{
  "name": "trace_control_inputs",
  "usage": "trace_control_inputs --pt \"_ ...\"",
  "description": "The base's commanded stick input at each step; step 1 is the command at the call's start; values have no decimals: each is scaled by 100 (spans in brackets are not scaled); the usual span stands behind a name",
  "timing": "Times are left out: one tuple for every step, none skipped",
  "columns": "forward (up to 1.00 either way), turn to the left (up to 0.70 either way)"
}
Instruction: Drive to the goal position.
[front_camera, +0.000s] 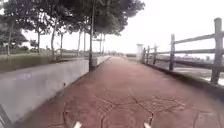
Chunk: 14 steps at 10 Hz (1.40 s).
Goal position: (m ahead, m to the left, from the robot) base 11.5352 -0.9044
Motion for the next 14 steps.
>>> trace_control_inputs --pt "70 0" --pt "70 0" --pt "70 0" --pt "70 0" --pt "70 0" --pt "70 0" --pt "70 0" --pt "70 0" --pt "70 0" --pt "70 0" --pt "70 0" --pt "70 0" --pt "70 0" --pt "70 0"
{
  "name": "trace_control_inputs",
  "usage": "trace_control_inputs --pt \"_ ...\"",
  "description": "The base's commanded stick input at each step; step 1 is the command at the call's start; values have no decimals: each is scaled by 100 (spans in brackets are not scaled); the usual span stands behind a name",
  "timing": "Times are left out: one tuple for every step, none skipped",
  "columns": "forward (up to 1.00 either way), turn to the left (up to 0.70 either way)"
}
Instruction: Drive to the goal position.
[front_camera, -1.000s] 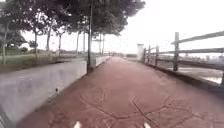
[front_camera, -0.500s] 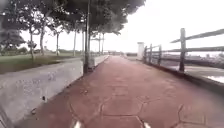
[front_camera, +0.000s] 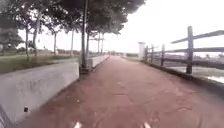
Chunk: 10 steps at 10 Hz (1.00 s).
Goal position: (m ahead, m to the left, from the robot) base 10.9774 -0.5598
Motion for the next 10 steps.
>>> trace_control_inputs --pt "70 0" --pt "70 0" --pt "70 0" --pt "70 0" --pt "70 0" --pt "70 0" --pt "70 0" --pt "70 0" --pt "70 0" --pt "70 0"
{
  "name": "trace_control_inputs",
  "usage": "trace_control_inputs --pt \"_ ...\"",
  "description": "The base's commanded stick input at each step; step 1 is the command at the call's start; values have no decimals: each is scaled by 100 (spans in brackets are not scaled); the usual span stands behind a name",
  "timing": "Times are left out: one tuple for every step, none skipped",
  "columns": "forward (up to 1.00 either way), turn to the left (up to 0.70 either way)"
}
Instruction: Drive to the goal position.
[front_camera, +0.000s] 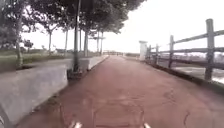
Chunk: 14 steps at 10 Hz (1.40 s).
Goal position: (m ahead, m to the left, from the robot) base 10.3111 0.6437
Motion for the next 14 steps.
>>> trace_control_inputs --pt "70 0" --pt "70 0" --pt "70 0" --pt "70 0" --pt "70 0" --pt "70 0" --pt "70 0" --pt "70 0" --pt "70 0" --pt "70 0" --pt "70 0" --pt "70 0" --pt "70 0" --pt "70 0"
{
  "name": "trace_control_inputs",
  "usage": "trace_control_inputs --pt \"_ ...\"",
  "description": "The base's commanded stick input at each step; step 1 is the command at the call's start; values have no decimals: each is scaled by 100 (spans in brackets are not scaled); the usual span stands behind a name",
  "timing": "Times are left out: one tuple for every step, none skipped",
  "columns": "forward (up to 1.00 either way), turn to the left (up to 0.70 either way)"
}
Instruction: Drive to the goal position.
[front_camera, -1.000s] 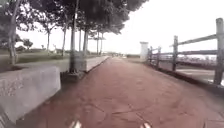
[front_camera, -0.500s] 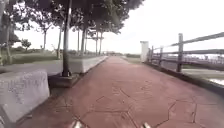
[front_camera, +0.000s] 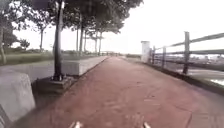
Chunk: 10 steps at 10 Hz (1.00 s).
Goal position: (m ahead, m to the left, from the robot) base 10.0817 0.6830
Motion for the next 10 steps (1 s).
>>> trace_control_inputs --pt "70 0" --pt "70 0" --pt "70 0" --pt "70 0" --pt "70 0" --pt "70 0" --pt "70 0" --pt "70 0" --pt "70 0" --pt "70 0"
